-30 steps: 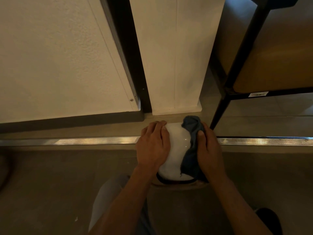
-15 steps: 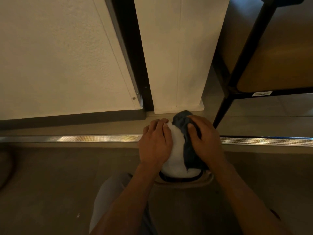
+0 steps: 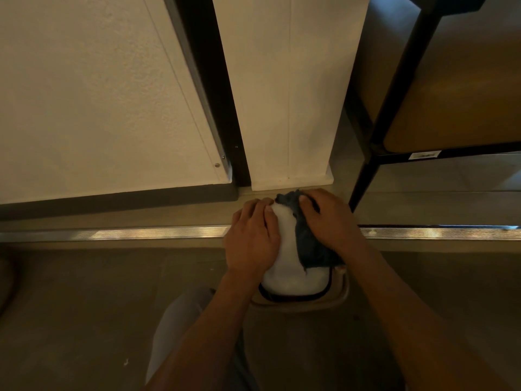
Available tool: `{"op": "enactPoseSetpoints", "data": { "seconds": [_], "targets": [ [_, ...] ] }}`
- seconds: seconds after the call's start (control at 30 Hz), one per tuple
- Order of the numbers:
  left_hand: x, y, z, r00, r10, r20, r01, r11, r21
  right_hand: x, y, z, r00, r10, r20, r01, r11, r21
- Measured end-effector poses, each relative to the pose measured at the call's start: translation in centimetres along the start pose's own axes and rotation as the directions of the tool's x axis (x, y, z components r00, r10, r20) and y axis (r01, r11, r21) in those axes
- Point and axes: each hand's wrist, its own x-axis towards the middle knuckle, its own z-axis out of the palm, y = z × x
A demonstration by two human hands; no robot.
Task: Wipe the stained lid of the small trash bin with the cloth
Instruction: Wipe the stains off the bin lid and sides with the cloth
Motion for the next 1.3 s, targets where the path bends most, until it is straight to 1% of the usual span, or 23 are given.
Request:
{"op": "enactPoseSetpoints", "data": {
  "seconds": [0.07,0.1,0.23,0.27,0.33,0.4,0.47,0.5,0.53,0.6,0.67,0.7,0.73,0.8,0.87,0.9,0.93,1.0,1.1,1.17,1.2,1.23,1.3],
  "targets": [
    [0.0,0.1,0.0,1.000,-0.029,-0.009,0.029,1.000,-0.010,-1.5,0.7,-0.1,0.986,-0.146,-0.085,0.152,0.986,0.074],
    [0.0,0.1,0.0,0.999,-0.036,-0.008,0.036,0.999,-0.012,-2.2,1.0,0.1,0.980,-0.164,-0.109,0.175,0.980,0.094],
    [-0.2,0.1,0.0,0.999,-0.028,-0.019,0.027,0.999,-0.031,-3.1,0.9,0.9,0.985,-0.013,-0.171,0.044,0.983,0.179],
    [-0.3,0.1,0.0,0.999,-0.028,-0.027,0.027,0.999,-0.041,-2.5,0.8,0.7,0.988,0.043,-0.149,-0.016,0.983,0.183],
    [-0.3,0.0,0.0,0.999,-0.014,-0.043,0.011,0.999,-0.051,-0.4,0.7,0.2,0.979,0.203,-0.012,-0.199,0.968,0.156],
    [-0.3,0.0,0.0,0.998,0.001,-0.055,-0.004,0.998,-0.058,1.9,0.5,-0.2,0.934,0.326,0.145,-0.328,0.945,-0.006],
    [-0.3,0.0,0.0,0.998,-0.008,-0.060,0.003,0.997,-0.078,3.2,0.0,-0.1,0.927,0.312,0.208,-0.269,0.940,-0.211],
    [-0.3,0.1,0.1,0.998,-0.017,-0.066,0.011,0.996,-0.090,3.3,-0.2,0.0,0.938,0.265,0.222,-0.209,0.946,-0.248],
    [-0.4,0.1,0.1,0.997,-0.028,-0.073,0.020,0.995,-0.101,3.1,-0.2,0.0,0.954,0.197,0.225,-0.145,0.963,-0.227],
    [-0.4,0.3,0.1,0.996,-0.048,-0.080,0.039,0.994,-0.100,1.9,0.4,-0.1,0.980,0.047,0.191,-0.032,0.996,-0.083],
    [-0.2,0.2,0.2,0.995,-0.052,-0.080,0.046,0.996,-0.077,0.6,1.4,-0.2,0.991,-0.079,0.105,0.070,0.993,0.092],
    [-0.2,0.1,0.3,0.996,-0.052,-0.078,0.046,0.996,-0.070,0.1,1.8,-0.2,0.993,-0.102,0.053,0.092,0.981,0.169],
    [-0.1,0.0,0.3,0.996,-0.052,-0.075,0.047,0.997,-0.065,-0.5,2.0,-0.1,0.996,-0.092,0.001,0.089,0.964,0.250],
    [-0.2,-0.1,0.4,0.996,-0.051,-0.070,0.046,0.997,-0.061,-1.3,2.0,0.3,0.998,0.010,-0.061,0.016,0.910,0.415],
    [-0.2,-0.1,0.5,0.996,-0.053,-0.067,0.049,0.996,-0.069,-1.4,1.9,0.4,0.985,0.169,-0.040,-0.123,0.844,0.522],
    [-0.2,-0.1,0.5,0.996,-0.051,-0.067,0.046,0.996,-0.070,-1.1,1.9,0.3,0.970,0.241,-0.002,-0.205,0.829,0.520],
    [-0.1,-0.1,0.4,0.997,-0.047,-0.067,0.042,0.997,-0.063,-0.6,1.9,-0.1,0.956,0.290,0.049,-0.280,0.844,0.458],
    [-0.1,-0.1,0.4,0.998,-0.031,-0.059,0.029,0.998,-0.048,0.8,1.6,-0.6,0.929,0.329,0.171,-0.361,0.910,0.206],
    [-0.1,-0.1,0.3,0.999,-0.013,-0.044,0.011,0.999,-0.050,3.0,0.1,-0.4,0.910,0.332,0.248,-0.302,0.941,-0.153],
    [0.0,-0.1,0.2,0.999,-0.013,-0.034,0.011,0.998,-0.061,3.6,-0.7,0.1,0.928,0.283,0.244,-0.217,0.940,-0.264],
    [0.1,-0.1,0.2,0.999,-0.022,-0.032,0.020,0.998,-0.064,3.5,-0.8,0.2,0.940,0.239,0.242,-0.176,0.951,-0.255],
    [0.0,-0.1,0.2,0.999,-0.035,-0.036,0.033,0.997,-0.064,3.2,-0.6,0.2,0.954,0.187,0.236,-0.142,0.971,-0.194],
    [-0.1,0.0,0.2,0.997,-0.058,-0.052,0.056,0.997,-0.052,2.0,0.4,-0.3,0.980,0.091,0.176,-0.103,0.993,0.060]
  ]
}}
